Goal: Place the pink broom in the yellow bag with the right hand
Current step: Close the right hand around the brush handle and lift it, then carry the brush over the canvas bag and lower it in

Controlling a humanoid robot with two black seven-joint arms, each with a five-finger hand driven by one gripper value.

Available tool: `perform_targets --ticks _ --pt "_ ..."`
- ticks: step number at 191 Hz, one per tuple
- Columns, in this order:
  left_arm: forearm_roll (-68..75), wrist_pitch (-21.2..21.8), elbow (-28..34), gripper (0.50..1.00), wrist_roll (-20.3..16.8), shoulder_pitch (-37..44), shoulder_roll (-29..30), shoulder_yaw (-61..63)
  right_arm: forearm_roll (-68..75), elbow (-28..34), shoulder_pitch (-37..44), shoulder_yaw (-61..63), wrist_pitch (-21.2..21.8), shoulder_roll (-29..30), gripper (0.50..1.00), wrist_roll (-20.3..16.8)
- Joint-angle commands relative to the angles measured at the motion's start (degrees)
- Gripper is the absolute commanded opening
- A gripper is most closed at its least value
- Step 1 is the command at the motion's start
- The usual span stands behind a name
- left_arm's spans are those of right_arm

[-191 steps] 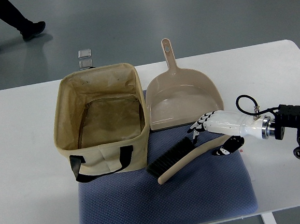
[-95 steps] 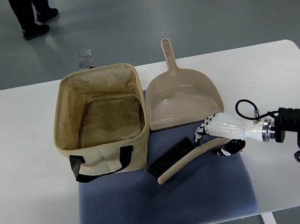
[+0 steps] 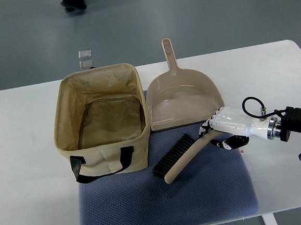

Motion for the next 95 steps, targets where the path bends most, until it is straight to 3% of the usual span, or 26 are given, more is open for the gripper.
perform_targets --ticks 1,95 --pt "0.0 0.0 0.0 1.000 0.0 0.0 0.0 0.0 0.3 0.0 0.0 0.3 -1.9 -1.2 0.500 0.0" --pt "0.0 0.0 0.0 1.000 0.0 0.0 0.0 0.0 5.1 -0.1 1.1 4.1 -10.1 -11.8 0.500 0.3"
